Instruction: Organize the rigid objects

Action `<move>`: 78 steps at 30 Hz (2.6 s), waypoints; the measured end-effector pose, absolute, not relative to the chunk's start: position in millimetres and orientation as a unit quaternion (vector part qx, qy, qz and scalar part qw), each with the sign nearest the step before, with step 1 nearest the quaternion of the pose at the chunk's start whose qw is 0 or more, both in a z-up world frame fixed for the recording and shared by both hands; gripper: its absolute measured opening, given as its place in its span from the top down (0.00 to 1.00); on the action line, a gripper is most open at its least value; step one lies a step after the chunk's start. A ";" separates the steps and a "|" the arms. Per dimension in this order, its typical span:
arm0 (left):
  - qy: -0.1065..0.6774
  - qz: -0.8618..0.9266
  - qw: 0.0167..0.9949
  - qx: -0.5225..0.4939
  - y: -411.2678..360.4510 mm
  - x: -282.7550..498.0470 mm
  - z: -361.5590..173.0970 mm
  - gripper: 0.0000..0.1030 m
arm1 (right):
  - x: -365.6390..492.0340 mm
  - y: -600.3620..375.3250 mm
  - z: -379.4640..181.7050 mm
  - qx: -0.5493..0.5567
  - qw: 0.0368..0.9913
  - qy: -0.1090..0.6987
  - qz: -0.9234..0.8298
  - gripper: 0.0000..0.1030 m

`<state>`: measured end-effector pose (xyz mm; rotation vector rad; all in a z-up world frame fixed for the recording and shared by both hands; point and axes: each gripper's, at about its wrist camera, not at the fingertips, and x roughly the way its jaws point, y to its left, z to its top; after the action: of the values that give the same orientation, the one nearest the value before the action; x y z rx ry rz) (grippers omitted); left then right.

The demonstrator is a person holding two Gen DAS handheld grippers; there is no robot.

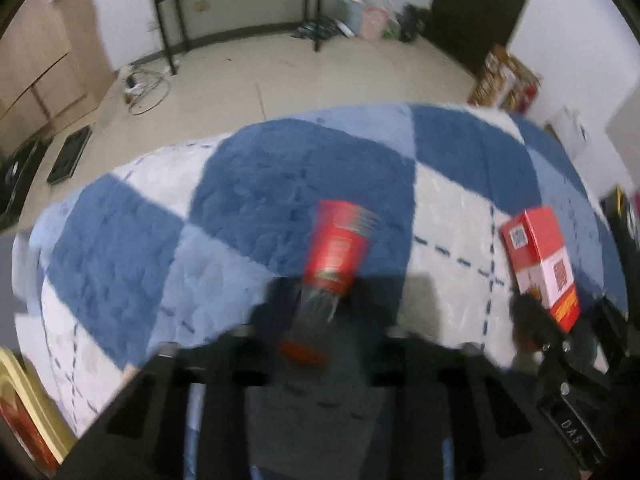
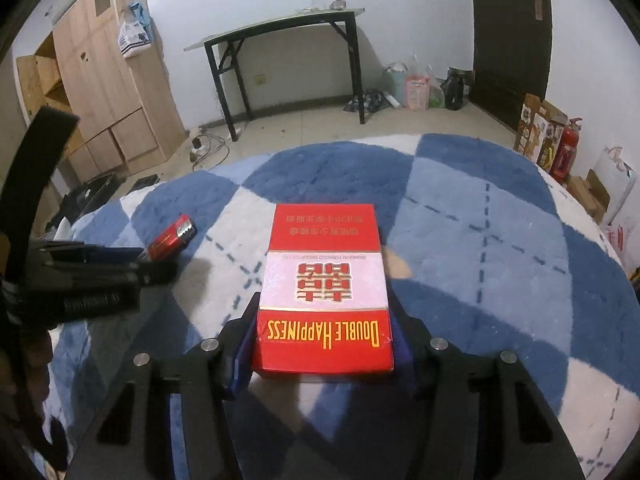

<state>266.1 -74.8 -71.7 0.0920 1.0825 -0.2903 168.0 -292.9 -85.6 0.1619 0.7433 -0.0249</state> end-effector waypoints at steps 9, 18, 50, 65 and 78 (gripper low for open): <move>0.502 -0.107 0.856 0.060 -94.6 254.2 -78.6 0.76 | 146.0 -289.2 -75.8 0.096 0.927 0.362 0.001 0.46; 0.447 -0.087 0.890 -0.009 -26.1 193.4 -17.1 0.77 | 135.2 -282.2 -53.2 0.082 0.936 0.343 0.024 0.46; 0.519 0.057 0.840 -0.145 271.3 110.0 -46.4 0.76 | 195.0 101.4 -25.4 -0.149 0.788 0.454 0.388 0.46; 0.381 0.143 0.902 -0.144 218.2 43.4 32.2 0.00 | 128.1 1.2 16.7 -0.116 0.851 0.327 0.395 0.00; 0.365 0.194 0.902 -0.123 119.6 -28.3 -56.8 0.00 | 77.2 -65.4 -107.2 -0.234 0.826 0.344 0.380 0.00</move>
<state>-28.3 119.6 -56.8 -0.2536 0.7549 0.4015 77.2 -65.4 -107.2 -0.4975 0.7302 0.8076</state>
